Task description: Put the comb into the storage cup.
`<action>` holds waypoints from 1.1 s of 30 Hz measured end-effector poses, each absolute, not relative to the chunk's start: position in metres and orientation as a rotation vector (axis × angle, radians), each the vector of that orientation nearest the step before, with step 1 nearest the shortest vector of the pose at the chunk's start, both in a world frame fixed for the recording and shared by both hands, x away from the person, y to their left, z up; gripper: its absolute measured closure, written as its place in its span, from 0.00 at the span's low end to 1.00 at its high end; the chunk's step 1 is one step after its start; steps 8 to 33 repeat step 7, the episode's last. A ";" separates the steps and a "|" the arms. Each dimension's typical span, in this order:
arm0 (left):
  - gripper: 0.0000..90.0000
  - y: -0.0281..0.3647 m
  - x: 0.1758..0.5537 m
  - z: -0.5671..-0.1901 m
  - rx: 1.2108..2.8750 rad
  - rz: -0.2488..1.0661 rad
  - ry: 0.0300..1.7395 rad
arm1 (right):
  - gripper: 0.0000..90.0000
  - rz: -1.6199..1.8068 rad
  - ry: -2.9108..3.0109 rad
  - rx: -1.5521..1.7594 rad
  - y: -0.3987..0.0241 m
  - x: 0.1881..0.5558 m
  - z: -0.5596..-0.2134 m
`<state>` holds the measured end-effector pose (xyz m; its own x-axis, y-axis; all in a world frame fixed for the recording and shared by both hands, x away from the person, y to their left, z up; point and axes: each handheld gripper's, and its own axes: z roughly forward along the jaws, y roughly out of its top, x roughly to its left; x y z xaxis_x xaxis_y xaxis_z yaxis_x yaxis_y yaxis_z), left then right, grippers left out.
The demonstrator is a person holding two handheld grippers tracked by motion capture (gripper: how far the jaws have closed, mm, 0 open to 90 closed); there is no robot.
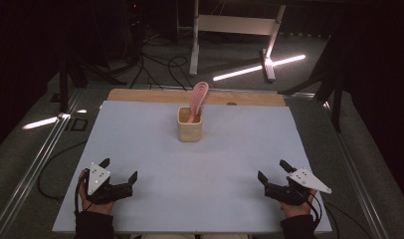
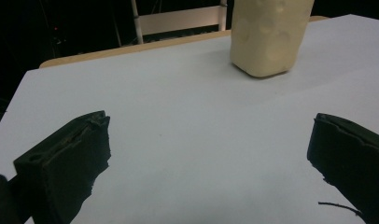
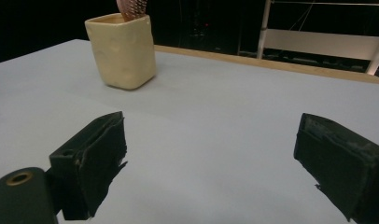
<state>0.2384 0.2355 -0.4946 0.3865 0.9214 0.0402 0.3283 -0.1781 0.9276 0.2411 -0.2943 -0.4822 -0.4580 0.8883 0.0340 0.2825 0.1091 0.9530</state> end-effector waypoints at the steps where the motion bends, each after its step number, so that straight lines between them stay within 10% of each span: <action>1: 0.00 0.236 0.238 -0.494 1.709 0.799 1.109 | 0.10 1.361 1.819 1.139 -0.294 0.241 -0.483; 33: 0.00 0.239 0.238 -0.494 1.706 0.788 1.114 | 0.10 1.361 1.827 1.136 -0.294 0.242 -0.484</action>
